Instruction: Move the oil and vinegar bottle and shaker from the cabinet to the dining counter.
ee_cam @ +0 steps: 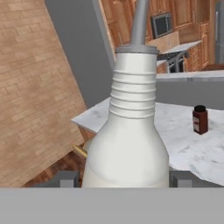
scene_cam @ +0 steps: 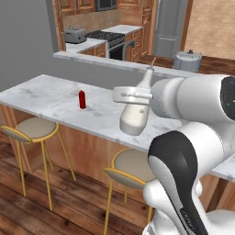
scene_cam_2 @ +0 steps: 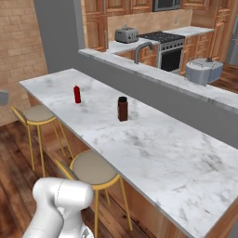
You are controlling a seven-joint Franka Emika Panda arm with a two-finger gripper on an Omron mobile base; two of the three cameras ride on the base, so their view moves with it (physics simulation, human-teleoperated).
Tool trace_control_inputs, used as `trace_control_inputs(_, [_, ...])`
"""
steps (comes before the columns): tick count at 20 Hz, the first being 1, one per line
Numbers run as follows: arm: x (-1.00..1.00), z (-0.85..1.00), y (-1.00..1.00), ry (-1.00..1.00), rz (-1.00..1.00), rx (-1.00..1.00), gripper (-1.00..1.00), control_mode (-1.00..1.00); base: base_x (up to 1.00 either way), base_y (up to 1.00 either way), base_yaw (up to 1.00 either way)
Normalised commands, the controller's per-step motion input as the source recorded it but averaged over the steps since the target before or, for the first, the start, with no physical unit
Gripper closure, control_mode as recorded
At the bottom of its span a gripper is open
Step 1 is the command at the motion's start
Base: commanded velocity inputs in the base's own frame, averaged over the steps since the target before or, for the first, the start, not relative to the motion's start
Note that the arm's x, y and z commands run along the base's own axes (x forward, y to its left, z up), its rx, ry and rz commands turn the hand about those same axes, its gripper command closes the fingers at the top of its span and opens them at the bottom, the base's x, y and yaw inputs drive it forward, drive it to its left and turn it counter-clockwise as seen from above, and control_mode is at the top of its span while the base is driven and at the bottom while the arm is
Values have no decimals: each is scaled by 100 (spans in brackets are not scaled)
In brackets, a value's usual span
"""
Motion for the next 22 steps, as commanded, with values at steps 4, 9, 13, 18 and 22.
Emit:
trace_control_inputs(4, [7,-4,-47,1,0,1,100,-100,0,0,0])
trace_control_inputs(9, [14,-4,-43,5,0,0,100,-100,0,0,0])
trace_control_inputs(13, [2,-3,-49,0,5,0,100,-100,0,0,0])
trace_control_inputs(18, [0,-3,-50,-1,12,0,100,-100,0,0,0])
trace_control_inputs(22, [0,-6,-46,-5,18,-5,100,-100,0,0,0])
